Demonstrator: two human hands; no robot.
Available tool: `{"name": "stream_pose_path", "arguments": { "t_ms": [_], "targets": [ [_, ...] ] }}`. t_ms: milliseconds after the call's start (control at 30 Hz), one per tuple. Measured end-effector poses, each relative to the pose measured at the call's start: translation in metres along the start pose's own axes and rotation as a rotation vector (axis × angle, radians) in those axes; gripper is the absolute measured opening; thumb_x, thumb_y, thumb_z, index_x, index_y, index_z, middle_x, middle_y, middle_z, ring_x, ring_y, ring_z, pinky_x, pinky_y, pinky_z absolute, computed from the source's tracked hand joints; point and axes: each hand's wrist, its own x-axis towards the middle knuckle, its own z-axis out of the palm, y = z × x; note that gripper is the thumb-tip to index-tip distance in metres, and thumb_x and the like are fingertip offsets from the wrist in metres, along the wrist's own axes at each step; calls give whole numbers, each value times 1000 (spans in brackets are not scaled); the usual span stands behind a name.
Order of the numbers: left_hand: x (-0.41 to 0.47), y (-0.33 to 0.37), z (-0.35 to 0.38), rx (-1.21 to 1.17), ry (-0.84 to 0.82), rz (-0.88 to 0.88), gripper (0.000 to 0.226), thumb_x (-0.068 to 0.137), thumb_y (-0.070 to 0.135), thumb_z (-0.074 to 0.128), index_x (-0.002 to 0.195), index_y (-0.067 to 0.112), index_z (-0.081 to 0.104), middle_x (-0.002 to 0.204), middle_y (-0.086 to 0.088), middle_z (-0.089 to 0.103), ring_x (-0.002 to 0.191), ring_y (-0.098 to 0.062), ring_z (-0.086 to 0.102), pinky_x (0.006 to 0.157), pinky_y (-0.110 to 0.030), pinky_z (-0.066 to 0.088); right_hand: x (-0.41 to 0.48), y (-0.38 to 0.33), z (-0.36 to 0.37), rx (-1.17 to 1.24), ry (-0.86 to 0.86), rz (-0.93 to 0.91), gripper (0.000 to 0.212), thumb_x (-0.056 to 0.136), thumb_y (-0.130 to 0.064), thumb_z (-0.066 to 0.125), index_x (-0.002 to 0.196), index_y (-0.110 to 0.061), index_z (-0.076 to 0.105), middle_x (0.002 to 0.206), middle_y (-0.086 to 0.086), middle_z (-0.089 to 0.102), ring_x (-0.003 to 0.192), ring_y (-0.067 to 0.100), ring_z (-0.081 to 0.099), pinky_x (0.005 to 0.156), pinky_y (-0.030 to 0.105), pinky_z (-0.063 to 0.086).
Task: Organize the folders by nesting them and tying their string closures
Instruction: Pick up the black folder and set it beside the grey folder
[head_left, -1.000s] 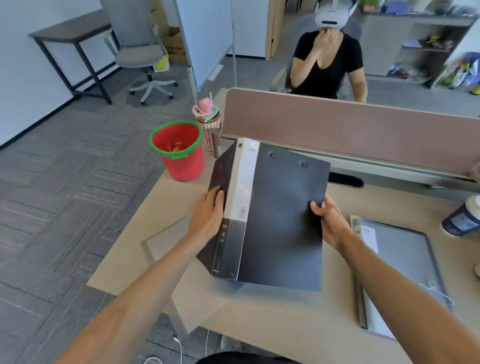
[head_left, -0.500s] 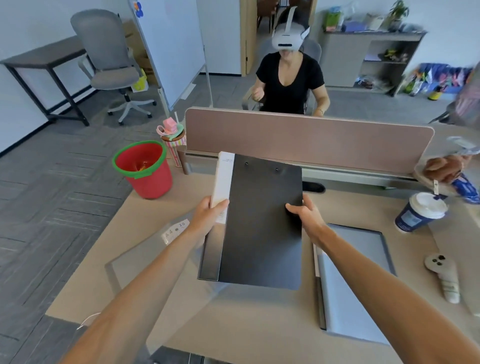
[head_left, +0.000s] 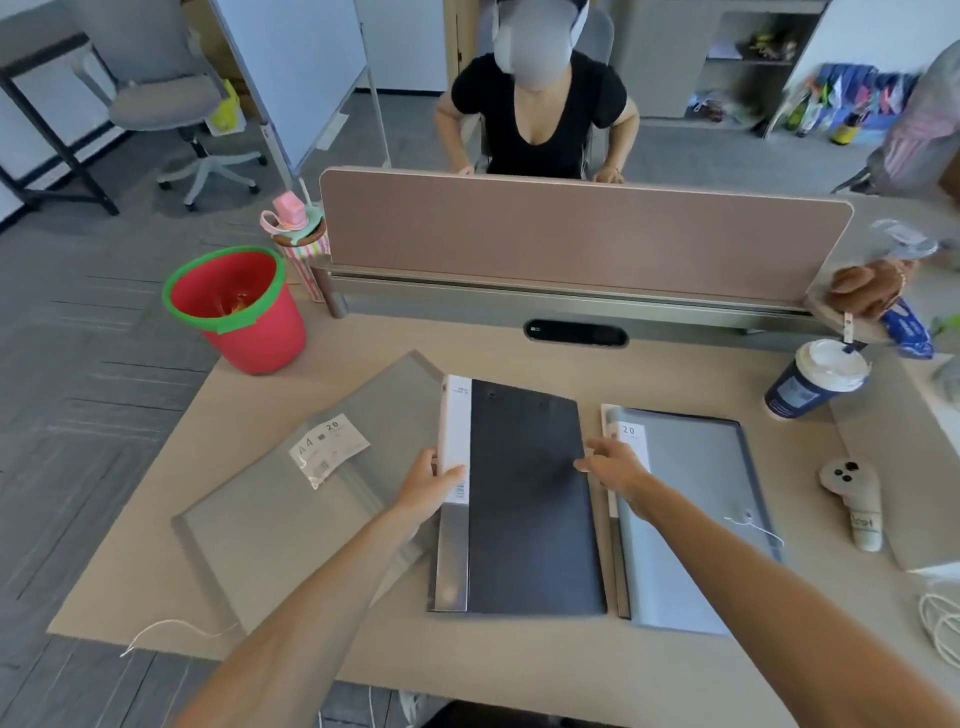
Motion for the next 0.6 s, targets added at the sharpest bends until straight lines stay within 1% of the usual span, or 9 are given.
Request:
{"name": "stream_pose_path", "arguments": {
  "t_ms": [33,67,100,167,233,267,333,467,600],
  "targets": [
    [4,-6,1,47,-21,-8,44,89,18,63,129,12,46,119,-6,62,105,-24,61,84,-34,51,1,5,-2,-7,22,16,47,90,-12,58,136,-11,48,133,1,51,124,22,48,108,36,38],
    [8,-11,2,90,-41,-9,52,86,15,64,134,14,43,126,-6,60,111,-25,60,90,-38,52,1,9,-4,-11,42,24,48,90,-14,57,137,-11,47,137,3,48,128,23,45,110,37,37],
    [11,-14,2,125,-59,-11,58,85,14,64,137,16,40,134,-5,57,117,-25,58,97,-40,50,2,12,-7,-12,61,27,46,91,-15,56,136,-13,49,139,4,48,129,24,44,110,40,38],
    [13,-17,6,173,-84,23,58,88,13,62,140,17,39,144,-4,50,127,-24,51,105,-38,44,4,19,-14,-4,97,18,40,91,-16,55,131,-15,53,138,5,49,127,25,45,109,43,40],
    [7,-10,11,250,-107,56,55,94,12,56,145,15,36,152,-4,40,137,-23,41,111,-35,36,4,24,-22,27,141,20,35,91,-17,55,127,-15,57,136,6,49,125,27,46,107,44,42],
    [7,-8,14,290,-116,78,54,96,12,52,146,14,35,154,-4,36,140,-23,37,113,-34,32,4,27,-28,40,160,17,34,92,-16,54,126,-15,57,135,6,50,125,27,47,106,44,43],
    [10,-3,22,368,-112,128,47,97,11,49,143,11,40,153,-6,37,140,-22,36,112,-31,29,2,34,-38,49,196,19,34,92,-16,53,125,-14,57,133,6,53,123,26,49,106,45,43],
    [11,8,43,494,-91,250,42,97,12,45,139,15,47,157,-4,31,145,-19,28,117,-33,22,-4,49,-58,73,276,28,34,91,-11,50,123,-13,59,122,5,59,114,25,54,101,43,47],
    [9,22,78,556,-178,286,40,99,17,45,139,19,48,159,-1,28,144,-20,30,116,-35,27,-7,65,-82,109,312,56,35,87,-11,52,120,-14,62,110,4,63,106,24,57,97,41,49]
  ]
}}
